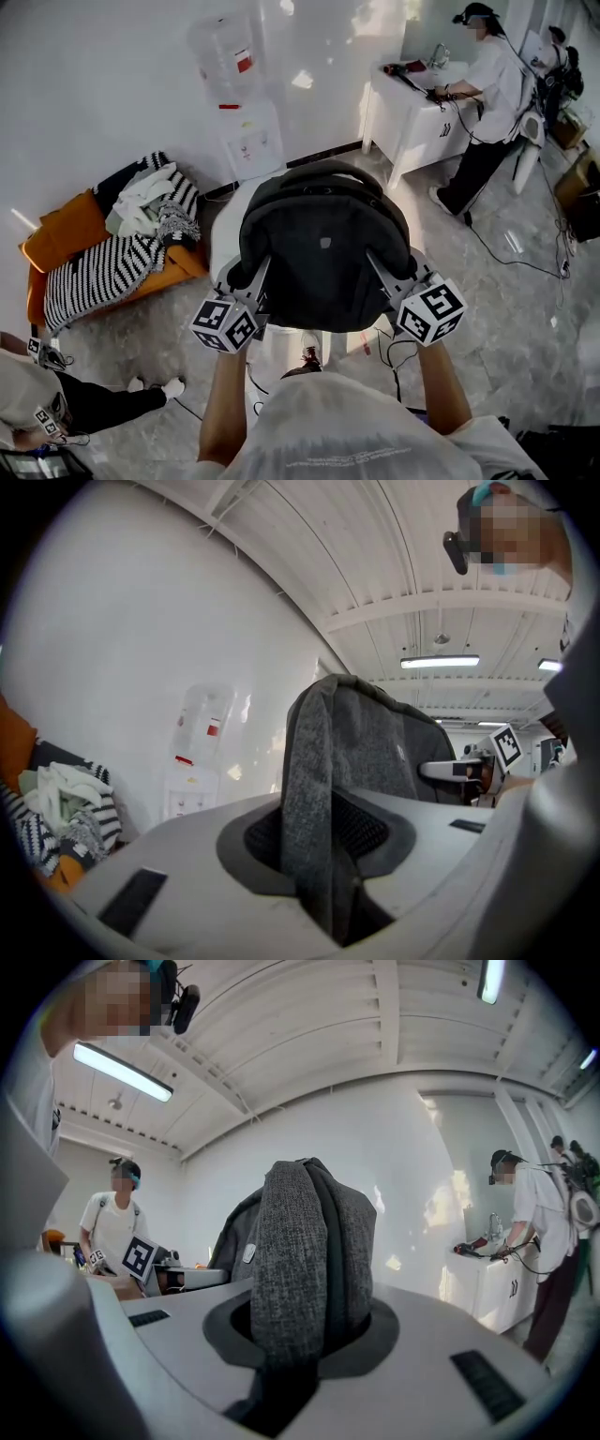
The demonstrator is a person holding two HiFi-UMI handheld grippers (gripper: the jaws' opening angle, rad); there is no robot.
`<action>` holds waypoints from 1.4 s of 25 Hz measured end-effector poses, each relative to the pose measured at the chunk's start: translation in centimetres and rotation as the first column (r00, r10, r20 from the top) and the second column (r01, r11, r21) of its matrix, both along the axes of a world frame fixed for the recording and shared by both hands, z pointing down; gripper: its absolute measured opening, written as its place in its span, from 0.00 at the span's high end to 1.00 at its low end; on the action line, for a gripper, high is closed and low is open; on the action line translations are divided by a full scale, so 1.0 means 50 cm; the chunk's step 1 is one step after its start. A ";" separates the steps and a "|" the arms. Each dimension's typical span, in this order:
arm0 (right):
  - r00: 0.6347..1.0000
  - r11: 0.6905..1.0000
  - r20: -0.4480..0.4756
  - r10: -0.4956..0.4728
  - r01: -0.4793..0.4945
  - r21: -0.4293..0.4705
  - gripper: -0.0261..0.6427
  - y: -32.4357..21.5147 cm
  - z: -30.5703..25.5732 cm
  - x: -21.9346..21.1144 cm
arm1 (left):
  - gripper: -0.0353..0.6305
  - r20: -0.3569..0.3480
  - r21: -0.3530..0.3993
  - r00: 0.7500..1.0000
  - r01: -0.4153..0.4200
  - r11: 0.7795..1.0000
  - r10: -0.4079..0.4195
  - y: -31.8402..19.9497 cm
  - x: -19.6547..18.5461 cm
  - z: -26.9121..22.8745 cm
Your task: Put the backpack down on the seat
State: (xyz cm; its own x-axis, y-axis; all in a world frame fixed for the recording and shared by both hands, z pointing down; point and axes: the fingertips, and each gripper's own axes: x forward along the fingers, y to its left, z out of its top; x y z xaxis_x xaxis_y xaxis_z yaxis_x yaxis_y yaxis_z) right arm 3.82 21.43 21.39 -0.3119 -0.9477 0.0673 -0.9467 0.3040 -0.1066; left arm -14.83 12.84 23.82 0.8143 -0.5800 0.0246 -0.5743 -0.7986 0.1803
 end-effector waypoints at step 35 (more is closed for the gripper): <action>0.998 0.993 0.000 0.059 -0.059 -0.102 0.84 -0.294 0.014 0.008 | 0.77 0.018 -0.094 0.999 -0.048 0.994 0.050 -0.310 0.017 0.032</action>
